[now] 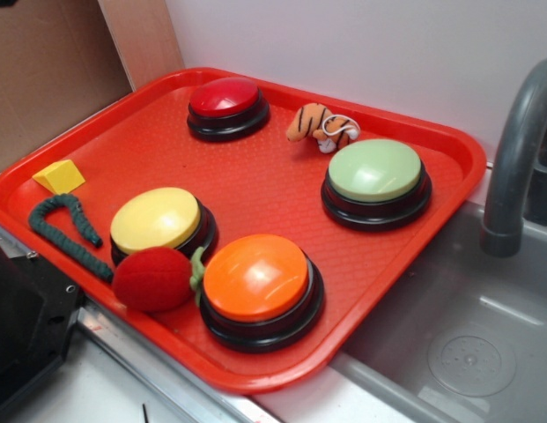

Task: Push the orange button.

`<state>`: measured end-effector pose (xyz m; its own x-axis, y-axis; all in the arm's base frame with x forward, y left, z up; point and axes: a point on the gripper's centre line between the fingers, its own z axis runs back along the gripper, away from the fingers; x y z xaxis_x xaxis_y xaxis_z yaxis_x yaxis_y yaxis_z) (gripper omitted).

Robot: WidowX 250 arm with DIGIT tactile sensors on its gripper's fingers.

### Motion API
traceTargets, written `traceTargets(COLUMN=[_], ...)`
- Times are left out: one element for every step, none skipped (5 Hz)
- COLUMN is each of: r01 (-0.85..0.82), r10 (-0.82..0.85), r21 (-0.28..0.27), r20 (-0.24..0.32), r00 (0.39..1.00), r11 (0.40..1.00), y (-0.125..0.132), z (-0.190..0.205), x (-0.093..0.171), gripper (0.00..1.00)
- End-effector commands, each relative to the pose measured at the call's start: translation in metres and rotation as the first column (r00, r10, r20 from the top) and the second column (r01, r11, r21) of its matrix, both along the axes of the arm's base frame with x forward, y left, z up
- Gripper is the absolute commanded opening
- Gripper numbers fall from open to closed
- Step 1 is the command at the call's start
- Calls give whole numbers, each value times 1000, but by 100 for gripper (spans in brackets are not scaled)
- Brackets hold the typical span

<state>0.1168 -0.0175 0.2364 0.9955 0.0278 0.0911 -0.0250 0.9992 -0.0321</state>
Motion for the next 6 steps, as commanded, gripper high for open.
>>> traceTargets(r01=[0,245,475,663,691,701], r10=[0,-247,-477,-668,-688,-700], r21=[0,98,55,78,-11,-60], r20=[0,17,73,83,79,40], r00=[1000,969,876,740,721,713], r11=[1000,965,879,744,723,710], y=[0,-50,-104,-122,-120,-115], z=[0,-12,-25,-51,-93,-118], x=[0,20,24,6,8,14], gripper=[100,100,100,100,100,100])
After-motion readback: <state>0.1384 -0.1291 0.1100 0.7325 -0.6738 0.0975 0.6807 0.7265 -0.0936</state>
